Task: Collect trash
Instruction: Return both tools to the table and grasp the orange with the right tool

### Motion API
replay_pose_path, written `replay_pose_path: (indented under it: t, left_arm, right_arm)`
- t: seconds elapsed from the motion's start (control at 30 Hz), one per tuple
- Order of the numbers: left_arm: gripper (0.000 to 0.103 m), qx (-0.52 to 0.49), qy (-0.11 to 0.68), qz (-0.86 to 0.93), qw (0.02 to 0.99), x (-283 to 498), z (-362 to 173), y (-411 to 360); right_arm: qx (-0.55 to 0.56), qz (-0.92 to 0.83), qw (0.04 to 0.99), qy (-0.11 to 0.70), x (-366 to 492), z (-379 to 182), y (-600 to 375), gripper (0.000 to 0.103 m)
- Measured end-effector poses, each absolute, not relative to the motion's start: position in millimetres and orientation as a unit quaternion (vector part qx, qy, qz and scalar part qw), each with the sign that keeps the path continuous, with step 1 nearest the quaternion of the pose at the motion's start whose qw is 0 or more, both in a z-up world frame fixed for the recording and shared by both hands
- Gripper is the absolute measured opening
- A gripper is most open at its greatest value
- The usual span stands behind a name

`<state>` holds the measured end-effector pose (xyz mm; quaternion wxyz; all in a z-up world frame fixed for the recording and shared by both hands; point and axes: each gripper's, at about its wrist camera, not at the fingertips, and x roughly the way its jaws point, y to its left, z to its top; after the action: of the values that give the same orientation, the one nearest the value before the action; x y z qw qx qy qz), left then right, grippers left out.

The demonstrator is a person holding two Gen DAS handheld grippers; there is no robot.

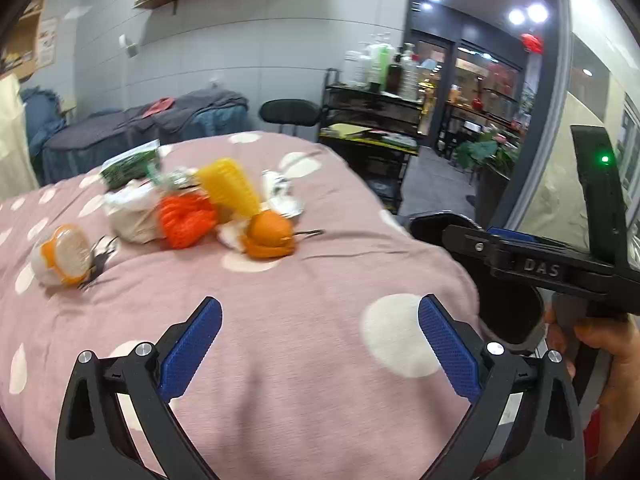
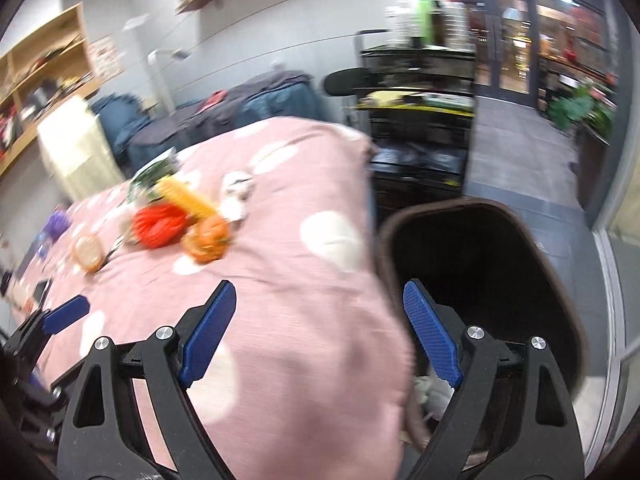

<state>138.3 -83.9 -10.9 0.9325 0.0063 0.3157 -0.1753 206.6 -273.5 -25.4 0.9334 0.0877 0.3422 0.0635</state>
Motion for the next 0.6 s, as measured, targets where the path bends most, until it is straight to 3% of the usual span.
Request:
replay_pose_path:
  t: [0.3,0.6]
  left_arm:
    - [0.097,-0.028,0.329,-0.113,0.937,159,-15,-9]
    - [0.096,-0.043,0.335,-0.108,0.935,179,-10,13]
  right_arm:
    - [0.019,0.152,0.912,0.381,259,-25,-201,0.085]
    - [-0.071,0.181,0.870,0.453,330,-48,-143,0.081]
